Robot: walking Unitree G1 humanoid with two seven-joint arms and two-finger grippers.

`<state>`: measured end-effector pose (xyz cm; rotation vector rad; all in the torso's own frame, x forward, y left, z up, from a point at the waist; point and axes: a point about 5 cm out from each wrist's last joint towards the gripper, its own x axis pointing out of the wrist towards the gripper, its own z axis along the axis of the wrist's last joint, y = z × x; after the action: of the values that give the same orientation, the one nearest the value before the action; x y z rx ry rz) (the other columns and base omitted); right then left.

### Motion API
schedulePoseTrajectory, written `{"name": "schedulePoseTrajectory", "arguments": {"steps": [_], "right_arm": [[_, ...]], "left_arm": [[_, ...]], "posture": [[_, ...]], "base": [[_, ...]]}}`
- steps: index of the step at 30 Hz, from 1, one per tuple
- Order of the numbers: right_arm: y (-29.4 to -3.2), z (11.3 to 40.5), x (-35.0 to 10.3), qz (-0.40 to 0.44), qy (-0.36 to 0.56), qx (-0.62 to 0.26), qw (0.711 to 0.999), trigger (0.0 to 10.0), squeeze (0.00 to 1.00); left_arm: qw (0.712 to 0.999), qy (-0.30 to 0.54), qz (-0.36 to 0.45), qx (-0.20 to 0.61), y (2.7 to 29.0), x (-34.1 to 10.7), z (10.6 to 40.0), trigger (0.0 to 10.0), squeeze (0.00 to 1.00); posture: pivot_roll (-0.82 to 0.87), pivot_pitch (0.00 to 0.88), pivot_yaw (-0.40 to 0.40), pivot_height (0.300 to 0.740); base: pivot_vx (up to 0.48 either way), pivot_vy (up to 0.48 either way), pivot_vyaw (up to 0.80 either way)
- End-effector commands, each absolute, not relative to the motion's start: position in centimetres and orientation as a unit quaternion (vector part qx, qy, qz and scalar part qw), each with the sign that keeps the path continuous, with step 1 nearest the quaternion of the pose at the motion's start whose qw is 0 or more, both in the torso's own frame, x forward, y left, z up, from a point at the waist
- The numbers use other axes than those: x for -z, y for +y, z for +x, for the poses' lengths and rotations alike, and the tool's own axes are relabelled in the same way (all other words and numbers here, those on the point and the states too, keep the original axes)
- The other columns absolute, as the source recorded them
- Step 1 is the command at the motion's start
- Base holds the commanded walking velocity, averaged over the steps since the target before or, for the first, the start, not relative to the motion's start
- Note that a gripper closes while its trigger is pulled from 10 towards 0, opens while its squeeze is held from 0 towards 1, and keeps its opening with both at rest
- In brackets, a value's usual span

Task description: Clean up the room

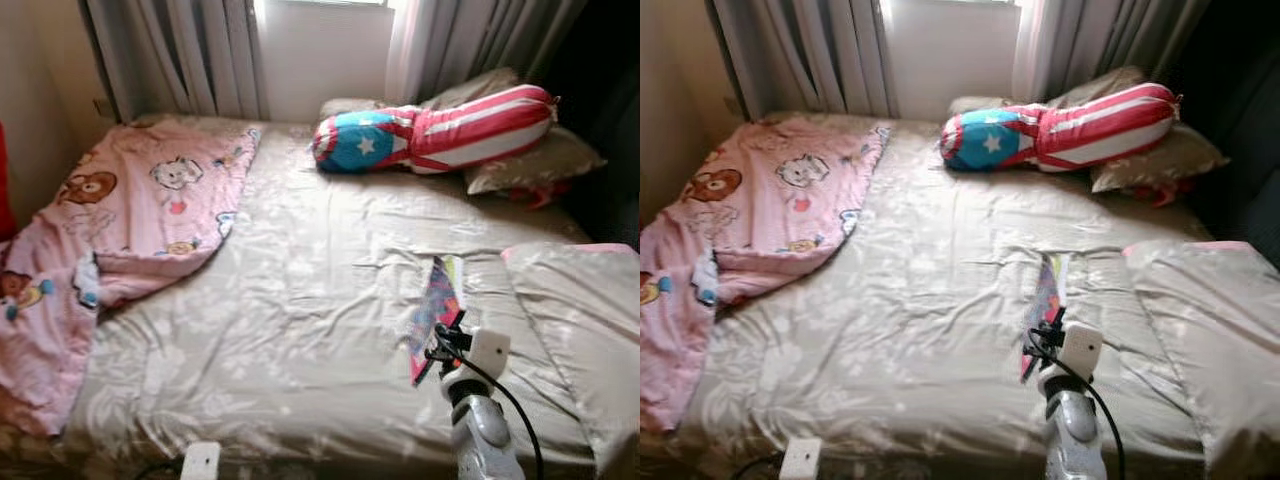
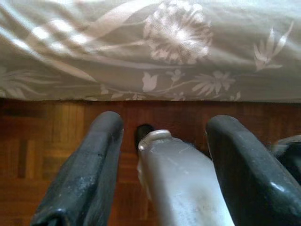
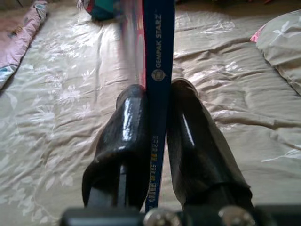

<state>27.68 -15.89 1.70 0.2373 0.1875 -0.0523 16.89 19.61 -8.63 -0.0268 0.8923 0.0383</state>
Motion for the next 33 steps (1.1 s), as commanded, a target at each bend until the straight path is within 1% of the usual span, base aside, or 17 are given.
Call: {"name": "schedulePoseTrajectory", "arguments": {"steps": [1, 21, 24, 33], "right_arm": [[-16.48, 28.07, -2.50, 0.110, 0.071, 0.030, 0.991, 10.0, 0.00], [-16.50, 27.96, -2.35, 0.112, 0.077, 0.032, 0.990, 10.0, 0.00], [-16.47, 27.97, -2.35, 0.111, 0.077, 0.031, 0.990, 10.0, 0.00], [-16.45, 27.92, -2.21, 0.111, 0.082, 0.030, 0.990, 10.0, 0.00]], "left_arm": [[0.900, 0.435, -0.017, -0.012, 19.00, 8.75, 16.87, 10.0, 0.00], [0.899, 0.437, -0.016, -0.016, 19.27, 8.73, 16.87, 10.0, 0.00], [0.899, 0.436, -0.015, -0.018, 19.30, 8.72, 16.88, 10.0, 0.00], [0.900, 0.434, -0.029, -0.024, 19.22, 8.72, 16.89, 10.0, 0.00]], "posture": [[-0.03, 0.000, -0.060, 0.730], [-0.02, 0.006, -0.061, 0.730], [-0.02, 0.009, -0.062, 0.730], [-0.02, 0.016, -0.063, 0.730]], "base": [[0.000, -0.330, 0.00], [0.000, -0.016, 0.00], [0.000, -0.430, 0.00], [0.000, 0.000, 0.00]]}}
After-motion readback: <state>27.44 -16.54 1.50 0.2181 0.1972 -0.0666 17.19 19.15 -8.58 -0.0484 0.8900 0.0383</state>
